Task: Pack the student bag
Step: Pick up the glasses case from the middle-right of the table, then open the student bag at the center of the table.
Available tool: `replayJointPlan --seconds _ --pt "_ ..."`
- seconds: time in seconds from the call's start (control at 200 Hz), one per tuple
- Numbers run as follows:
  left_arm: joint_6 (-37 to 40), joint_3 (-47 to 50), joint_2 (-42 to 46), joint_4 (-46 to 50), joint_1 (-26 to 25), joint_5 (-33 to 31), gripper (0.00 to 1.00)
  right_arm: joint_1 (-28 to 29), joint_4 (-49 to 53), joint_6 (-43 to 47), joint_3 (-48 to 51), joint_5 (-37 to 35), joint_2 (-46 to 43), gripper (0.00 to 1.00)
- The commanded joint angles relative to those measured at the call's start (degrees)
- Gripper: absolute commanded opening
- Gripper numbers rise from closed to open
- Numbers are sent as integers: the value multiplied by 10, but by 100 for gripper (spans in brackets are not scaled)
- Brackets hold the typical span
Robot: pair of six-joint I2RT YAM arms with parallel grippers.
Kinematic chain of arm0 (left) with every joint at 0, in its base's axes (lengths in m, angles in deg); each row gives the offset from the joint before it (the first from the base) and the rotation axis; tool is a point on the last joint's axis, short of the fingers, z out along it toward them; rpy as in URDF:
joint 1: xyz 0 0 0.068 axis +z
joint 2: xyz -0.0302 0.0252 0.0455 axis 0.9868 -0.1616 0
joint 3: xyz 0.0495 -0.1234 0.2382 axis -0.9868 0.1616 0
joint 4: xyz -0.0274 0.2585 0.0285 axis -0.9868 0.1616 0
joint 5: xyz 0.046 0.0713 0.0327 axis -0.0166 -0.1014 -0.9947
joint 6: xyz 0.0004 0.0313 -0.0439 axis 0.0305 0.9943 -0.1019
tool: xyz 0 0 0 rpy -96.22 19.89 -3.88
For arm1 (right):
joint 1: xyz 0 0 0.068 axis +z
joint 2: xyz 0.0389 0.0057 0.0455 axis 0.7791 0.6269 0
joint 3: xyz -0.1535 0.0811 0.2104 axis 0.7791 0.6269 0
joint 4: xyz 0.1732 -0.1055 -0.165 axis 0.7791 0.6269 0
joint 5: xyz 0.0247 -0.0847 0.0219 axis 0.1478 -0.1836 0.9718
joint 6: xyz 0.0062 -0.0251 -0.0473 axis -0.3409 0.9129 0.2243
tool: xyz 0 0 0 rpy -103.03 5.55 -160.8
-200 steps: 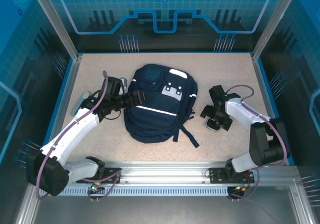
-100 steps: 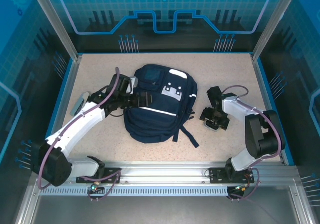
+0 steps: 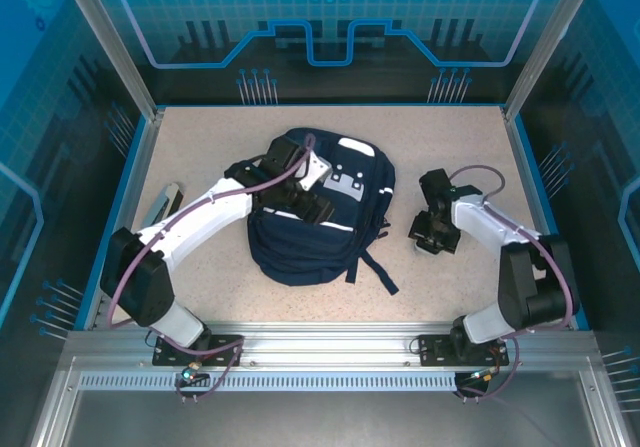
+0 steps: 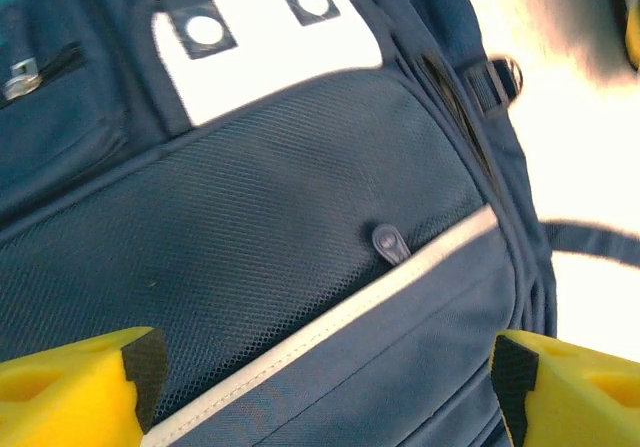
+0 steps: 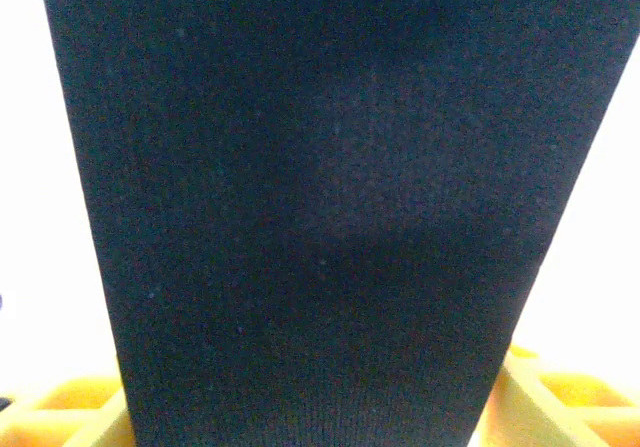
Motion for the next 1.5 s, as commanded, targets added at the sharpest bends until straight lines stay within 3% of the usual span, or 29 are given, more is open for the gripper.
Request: replayJointPlan --seconds 0.0,0.155,0.24,0.425,0.66,0.82,0.92,1.261,1.491 --pt "150 -3 -6 34 -17 4 86 -16 26 19 -6 -1 -36 68" --pt "214 -14 -18 84 -36 61 85 -28 26 23 -2 18 -56 68" --pt "231 -5 -21 91 -59 60 84 -36 24 23 2 28 -60 68" --pt "293 23 -37 51 -92 -19 83 -46 15 25 4 45 -63 69" --pt "315 5 -79 77 -92 -52 83 -47 15 18 5 52 -75 69" --pt "340 9 -105 64 -84 -138 80 -52 19 25 2 54 -80 69" --pt "341 0 -111 62 -75 -139 73 -56 23 31 -6 54 -83 69" --pt "341 -60 -81 24 -75 -108 17 -58 41 38 -20 65 -101 69" --pt "305 -124 -68 -9 -75 -93 4 -49 78 106 -33 129 -132 68"
